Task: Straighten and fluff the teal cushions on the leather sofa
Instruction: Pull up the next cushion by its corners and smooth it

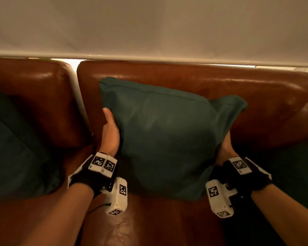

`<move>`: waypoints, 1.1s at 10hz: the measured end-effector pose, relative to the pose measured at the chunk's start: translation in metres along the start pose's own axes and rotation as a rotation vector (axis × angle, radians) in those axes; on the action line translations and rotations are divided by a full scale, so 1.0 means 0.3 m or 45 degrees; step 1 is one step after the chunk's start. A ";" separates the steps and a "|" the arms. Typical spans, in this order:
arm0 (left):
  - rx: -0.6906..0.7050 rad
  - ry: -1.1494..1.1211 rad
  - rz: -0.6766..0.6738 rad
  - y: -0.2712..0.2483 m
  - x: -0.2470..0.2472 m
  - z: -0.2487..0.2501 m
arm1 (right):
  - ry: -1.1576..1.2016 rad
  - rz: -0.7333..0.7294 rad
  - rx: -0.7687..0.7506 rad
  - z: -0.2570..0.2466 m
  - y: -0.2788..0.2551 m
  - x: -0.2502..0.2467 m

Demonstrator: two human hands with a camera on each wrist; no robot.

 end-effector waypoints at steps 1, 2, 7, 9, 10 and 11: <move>-0.007 -0.061 -0.012 -0.026 -0.006 0.012 | -0.109 0.025 -0.006 0.002 0.014 -0.003; 0.088 -0.083 0.046 -0.002 -0.033 0.047 | -0.059 -0.017 -0.019 -0.008 0.066 -0.028; 1.091 0.523 0.294 0.039 -0.123 0.283 | -0.650 0.262 -1.083 -0.373 0.028 -0.092; 1.343 1.199 0.101 0.089 -0.117 0.330 | -1.855 -0.007 -1.223 -0.409 0.061 -0.097; 1.328 1.090 0.274 0.036 -0.108 0.326 | -1.663 0.117 -1.299 -0.436 0.031 -0.086; 1.166 1.043 0.505 0.002 -0.088 0.339 | -1.574 0.296 -1.299 -0.453 0.019 -0.051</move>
Point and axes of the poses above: each hand's wrist, its own y-axis towards the middle knuckle, its own x-axis out of the palm, z = x × y, the point moved 2 cm from there along y, towards the middle knuckle, and after that the axes turned 8 degrees about -z, right-handed, at the moved point
